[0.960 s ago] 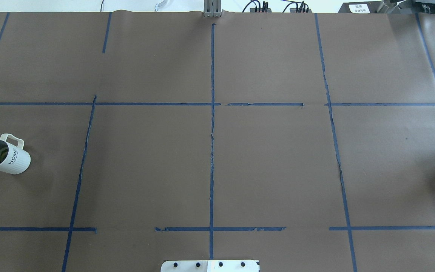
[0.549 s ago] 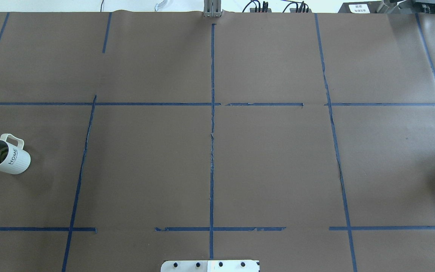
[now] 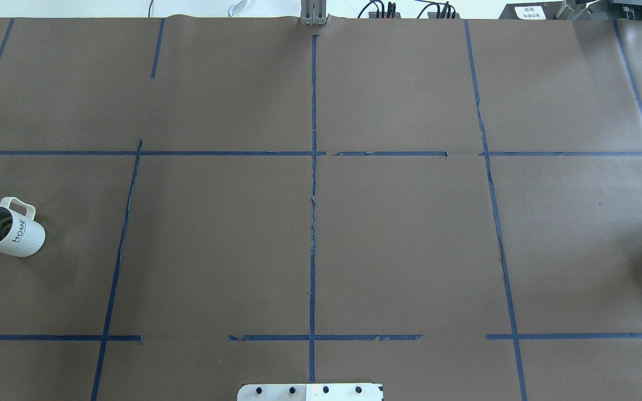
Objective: Left arm hands cup to right arm to dump lemon
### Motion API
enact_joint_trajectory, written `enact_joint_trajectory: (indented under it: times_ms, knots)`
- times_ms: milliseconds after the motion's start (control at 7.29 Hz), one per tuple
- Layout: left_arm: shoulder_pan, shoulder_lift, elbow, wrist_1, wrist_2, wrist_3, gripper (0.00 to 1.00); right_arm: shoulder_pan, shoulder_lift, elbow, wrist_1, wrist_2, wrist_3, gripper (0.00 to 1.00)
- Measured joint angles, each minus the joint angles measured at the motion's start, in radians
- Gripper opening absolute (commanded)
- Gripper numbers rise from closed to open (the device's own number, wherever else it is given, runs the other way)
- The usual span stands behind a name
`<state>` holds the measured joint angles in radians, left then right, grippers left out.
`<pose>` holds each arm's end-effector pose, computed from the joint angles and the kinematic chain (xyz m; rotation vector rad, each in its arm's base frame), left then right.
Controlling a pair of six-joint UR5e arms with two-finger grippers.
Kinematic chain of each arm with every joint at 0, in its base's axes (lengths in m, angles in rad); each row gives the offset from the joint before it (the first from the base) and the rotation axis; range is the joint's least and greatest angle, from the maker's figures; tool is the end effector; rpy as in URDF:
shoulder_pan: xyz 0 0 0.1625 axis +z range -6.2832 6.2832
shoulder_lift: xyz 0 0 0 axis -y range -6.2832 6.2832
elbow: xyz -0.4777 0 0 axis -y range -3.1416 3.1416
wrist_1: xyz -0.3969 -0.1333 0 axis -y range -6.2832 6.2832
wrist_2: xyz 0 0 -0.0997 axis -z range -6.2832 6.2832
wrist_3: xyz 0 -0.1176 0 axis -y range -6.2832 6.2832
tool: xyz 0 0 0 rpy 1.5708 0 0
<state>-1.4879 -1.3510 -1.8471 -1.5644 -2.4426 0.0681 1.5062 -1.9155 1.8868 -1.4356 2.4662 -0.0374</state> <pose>-0.0104 -0.3977 0.6769 0.0405 0.8730 0.1631 0.0193 -0.3442 0.6860 0.0872 -0.8965 -0.1427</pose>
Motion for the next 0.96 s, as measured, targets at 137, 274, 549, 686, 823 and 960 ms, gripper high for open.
enact_joint_trajectory:
  times_ms: [137, 274, 549, 686, 823, 960]
  knots:
    - [0.047, -0.001, -0.001, -0.057, -0.049, -0.070, 1.00, -0.010, -0.002, 0.000, 0.024, 0.009, 0.002, 1.00]
    - [0.092, -0.002, 0.001, -0.123, -0.084, -0.163, 1.00, -0.026, -0.003, 0.000, 0.048, 0.016, 0.004, 1.00]
    - [0.203, -0.009, 0.007, -0.256, -0.045, -0.371, 1.00, -0.067, -0.003, 0.000, 0.086, 0.018, 0.006, 1.00]
    - [0.276, -0.012, 0.011, -0.331, 0.030, -0.473, 1.00, -0.079, -0.003, 0.000, 0.107, 0.016, 0.005, 1.00]
    - [0.340, -0.013, 0.015, -0.385, 0.089, -0.538, 1.00, -0.087, -0.003, 0.000, 0.118, 0.015, 0.010, 1.00]
    - [0.387, -0.013, 0.022, -0.413, 0.122, -0.566, 1.00, -0.093, -0.002, 0.000, 0.122, 0.016, 0.029, 1.00]
